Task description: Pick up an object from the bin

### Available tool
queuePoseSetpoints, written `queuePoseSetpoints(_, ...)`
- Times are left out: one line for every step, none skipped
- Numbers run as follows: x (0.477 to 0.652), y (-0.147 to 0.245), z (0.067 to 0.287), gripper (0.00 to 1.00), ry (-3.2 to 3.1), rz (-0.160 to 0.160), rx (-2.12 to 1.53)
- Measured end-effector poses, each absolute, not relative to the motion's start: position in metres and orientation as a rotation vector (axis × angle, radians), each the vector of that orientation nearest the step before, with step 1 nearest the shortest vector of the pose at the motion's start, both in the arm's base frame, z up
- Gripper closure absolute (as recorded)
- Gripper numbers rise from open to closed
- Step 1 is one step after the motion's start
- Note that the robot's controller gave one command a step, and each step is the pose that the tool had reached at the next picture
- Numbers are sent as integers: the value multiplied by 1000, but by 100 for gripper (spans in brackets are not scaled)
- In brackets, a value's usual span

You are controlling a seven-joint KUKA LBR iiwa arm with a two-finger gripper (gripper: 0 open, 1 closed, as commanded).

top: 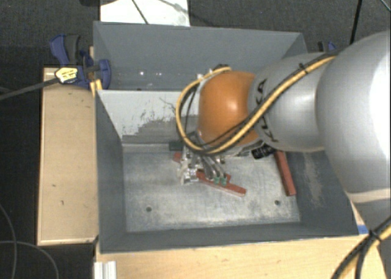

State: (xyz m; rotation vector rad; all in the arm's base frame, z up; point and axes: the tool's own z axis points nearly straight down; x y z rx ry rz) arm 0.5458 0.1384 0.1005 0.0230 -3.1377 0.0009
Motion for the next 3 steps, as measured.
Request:
queuePoseSetpoints(545,139,111,100,-3139,0,72)
queuePoseSetpoints(588,144,72,0,-3114,-7,430)
queuePoseSetpoints(589,144,73,0,-3117,-6,424)
